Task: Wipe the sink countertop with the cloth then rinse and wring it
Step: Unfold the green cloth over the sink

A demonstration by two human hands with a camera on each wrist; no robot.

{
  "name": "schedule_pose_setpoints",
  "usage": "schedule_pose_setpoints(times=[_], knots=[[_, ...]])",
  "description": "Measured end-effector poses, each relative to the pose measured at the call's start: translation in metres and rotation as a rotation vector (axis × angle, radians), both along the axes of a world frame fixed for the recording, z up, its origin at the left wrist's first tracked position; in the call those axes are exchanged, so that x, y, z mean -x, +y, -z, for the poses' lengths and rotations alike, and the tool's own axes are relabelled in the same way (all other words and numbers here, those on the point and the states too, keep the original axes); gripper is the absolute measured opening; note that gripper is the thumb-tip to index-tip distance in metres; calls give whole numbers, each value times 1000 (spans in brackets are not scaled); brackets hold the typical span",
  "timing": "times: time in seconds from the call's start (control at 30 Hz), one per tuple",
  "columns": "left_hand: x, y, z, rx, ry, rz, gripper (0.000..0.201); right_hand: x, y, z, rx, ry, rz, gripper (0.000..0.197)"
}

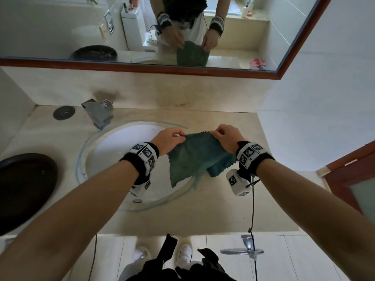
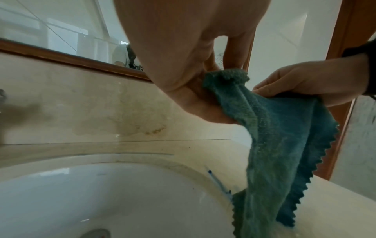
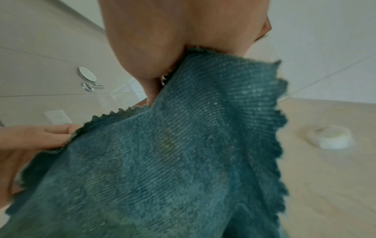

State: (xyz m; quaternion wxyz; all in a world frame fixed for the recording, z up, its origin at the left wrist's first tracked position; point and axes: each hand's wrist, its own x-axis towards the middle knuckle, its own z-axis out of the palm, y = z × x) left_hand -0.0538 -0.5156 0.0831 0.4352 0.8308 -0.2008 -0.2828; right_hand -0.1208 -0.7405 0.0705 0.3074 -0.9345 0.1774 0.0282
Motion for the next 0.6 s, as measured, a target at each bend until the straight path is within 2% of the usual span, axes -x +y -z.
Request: schedule_pose_setpoints(times=[0.3,0.6], knots=[[-29,-40,30,-93,21,47,10,-15,-27,25,68,91,98,30],[-77,-67,69,-220,-36,126,18,-58,-46,53,112,208,182,37]])
